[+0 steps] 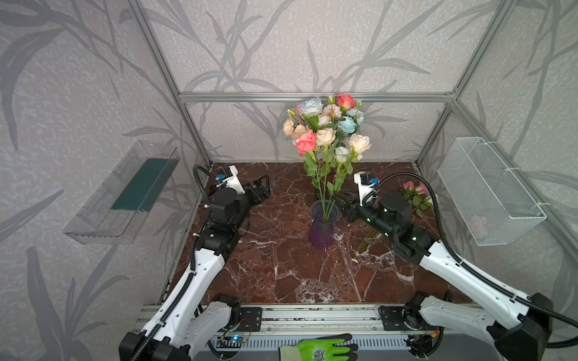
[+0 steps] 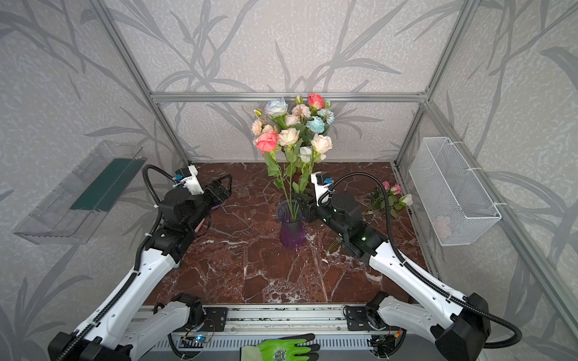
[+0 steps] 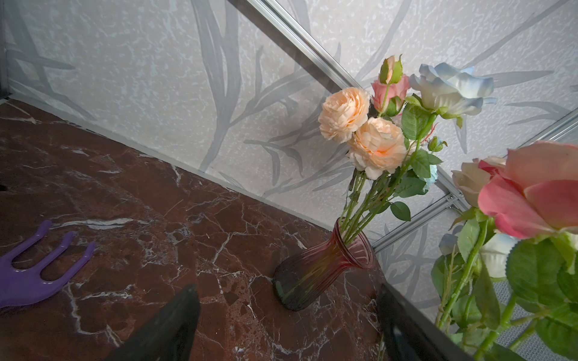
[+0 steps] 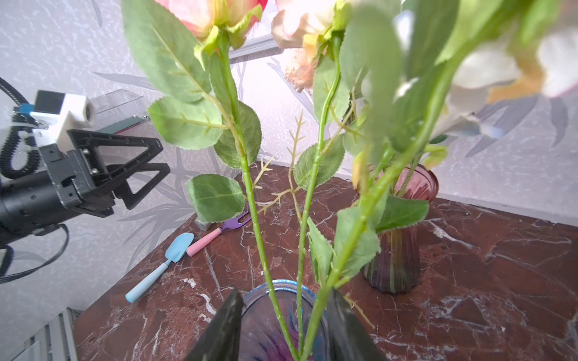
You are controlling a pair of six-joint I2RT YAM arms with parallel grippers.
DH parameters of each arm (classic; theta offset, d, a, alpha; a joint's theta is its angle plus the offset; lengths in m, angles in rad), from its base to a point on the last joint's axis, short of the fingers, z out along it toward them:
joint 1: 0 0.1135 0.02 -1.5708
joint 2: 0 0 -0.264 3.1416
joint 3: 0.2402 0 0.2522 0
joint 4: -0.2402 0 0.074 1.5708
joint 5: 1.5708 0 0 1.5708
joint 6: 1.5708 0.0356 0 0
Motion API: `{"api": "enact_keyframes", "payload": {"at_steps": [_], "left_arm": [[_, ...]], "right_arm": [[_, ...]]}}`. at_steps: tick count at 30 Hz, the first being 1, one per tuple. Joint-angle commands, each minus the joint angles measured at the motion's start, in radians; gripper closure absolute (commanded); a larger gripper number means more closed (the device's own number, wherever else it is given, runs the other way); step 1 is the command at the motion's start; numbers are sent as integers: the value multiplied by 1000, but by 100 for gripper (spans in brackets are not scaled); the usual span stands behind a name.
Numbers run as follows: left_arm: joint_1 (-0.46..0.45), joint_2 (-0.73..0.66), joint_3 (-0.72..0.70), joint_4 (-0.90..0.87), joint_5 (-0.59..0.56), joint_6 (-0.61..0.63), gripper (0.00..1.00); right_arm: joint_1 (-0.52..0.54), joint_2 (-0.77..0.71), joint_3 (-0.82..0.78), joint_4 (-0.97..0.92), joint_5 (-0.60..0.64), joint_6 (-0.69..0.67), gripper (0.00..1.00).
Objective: Arrange flowers in a vase
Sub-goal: Place the flower in the vase.
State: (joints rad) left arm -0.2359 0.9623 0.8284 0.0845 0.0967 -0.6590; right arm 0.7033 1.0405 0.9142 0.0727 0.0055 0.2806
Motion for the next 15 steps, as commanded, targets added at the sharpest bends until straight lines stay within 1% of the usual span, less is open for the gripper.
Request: {"api": "enact_keyframes", "payload": {"at_steps": [1, 7, 10, 15], "left_arm": [[-9, 6, -3, 43, 49, -20, 10], [-23, 15, -2, 47, 60, -16, 10], [-26, 14, 2, 46, 70, -17, 10], [-41, 1, -1, 66, 91, -17, 10]], "right_arm": [[4, -44, 12, -61, 19, -7, 51], [4, -77, 0, -81, 25, 1, 44], [5, -84, 13, -110, 19, -2, 44], [4, -145, 21, -150, 38, -5, 44]]}}
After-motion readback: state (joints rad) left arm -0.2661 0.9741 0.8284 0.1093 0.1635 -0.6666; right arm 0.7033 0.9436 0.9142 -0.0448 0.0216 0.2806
